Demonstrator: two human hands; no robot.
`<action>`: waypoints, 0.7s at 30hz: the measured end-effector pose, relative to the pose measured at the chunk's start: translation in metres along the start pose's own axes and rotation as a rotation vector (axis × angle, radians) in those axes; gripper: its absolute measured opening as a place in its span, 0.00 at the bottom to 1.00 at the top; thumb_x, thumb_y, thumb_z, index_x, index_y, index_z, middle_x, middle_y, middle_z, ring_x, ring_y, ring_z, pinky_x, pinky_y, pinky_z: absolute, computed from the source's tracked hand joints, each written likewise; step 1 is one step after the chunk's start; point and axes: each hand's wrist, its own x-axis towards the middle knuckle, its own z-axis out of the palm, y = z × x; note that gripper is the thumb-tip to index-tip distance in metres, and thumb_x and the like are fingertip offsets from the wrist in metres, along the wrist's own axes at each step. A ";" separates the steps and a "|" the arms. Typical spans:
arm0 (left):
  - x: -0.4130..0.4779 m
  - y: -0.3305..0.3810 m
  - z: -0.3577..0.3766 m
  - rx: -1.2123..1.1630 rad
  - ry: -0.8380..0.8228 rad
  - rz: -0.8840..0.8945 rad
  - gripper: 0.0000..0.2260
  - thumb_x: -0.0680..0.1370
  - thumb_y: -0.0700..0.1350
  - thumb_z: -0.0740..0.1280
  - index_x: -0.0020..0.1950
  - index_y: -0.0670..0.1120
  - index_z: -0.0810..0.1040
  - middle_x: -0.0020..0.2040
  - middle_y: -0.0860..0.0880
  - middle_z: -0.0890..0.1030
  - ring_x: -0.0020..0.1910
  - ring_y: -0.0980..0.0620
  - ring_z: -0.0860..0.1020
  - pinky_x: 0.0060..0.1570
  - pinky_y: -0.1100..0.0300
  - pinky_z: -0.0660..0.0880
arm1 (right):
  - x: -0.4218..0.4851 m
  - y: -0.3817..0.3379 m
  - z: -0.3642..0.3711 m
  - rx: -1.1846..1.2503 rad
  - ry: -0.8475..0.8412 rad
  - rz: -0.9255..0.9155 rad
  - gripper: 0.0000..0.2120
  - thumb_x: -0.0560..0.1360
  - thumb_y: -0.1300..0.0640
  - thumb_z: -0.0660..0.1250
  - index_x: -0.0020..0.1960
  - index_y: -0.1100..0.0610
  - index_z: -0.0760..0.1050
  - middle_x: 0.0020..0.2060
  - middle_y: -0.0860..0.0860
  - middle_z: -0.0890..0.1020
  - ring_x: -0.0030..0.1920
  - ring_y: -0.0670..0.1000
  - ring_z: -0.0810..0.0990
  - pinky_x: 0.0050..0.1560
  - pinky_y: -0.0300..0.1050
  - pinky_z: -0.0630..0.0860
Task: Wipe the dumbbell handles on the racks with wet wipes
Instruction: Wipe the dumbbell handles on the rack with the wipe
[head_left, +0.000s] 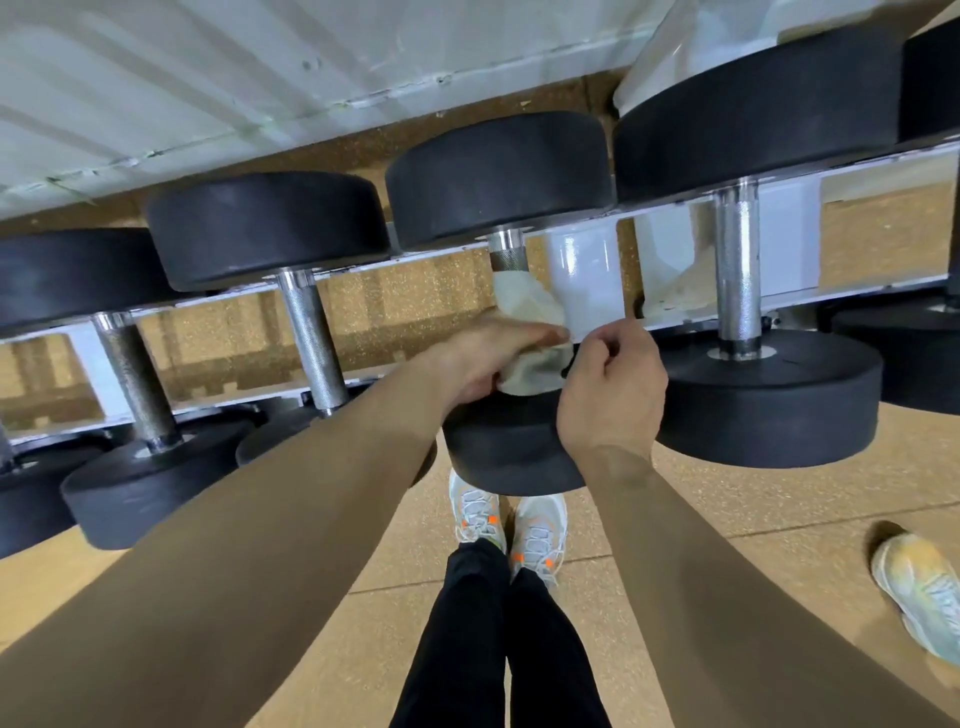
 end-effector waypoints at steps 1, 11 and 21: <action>-0.004 0.003 0.009 0.036 0.120 -0.005 0.20 0.70 0.46 0.80 0.56 0.40 0.78 0.44 0.44 0.84 0.43 0.46 0.84 0.46 0.54 0.83 | 0.000 0.000 0.001 -0.001 0.008 -0.001 0.13 0.72 0.53 0.53 0.44 0.55 0.74 0.46 0.54 0.80 0.47 0.56 0.76 0.49 0.53 0.75; 0.012 0.060 0.028 -0.407 0.436 0.125 0.11 0.76 0.44 0.75 0.50 0.48 0.73 0.61 0.43 0.81 0.55 0.46 0.80 0.56 0.54 0.77 | 0.000 0.004 0.003 0.013 0.027 0.000 0.11 0.74 0.55 0.54 0.43 0.56 0.74 0.43 0.54 0.79 0.45 0.56 0.76 0.47 0.52 0.75; -0.005 0.001 -0.002 -0.200 -0.138 0.027 0.15 0.76 0.42 0.74 0.59 0.38 0.79 0.42 0.44 0.86 0.36 0.49 0.84 0.33 0.59 0.80 | 0.000 0.003 0.002 0.007 0.023 0.008 0.12 0.73 0.53 0.53 0.43 0.56 0.74 0.44 0.53 0.79 0.46 0.57 0.77 0.49 0.56 0.76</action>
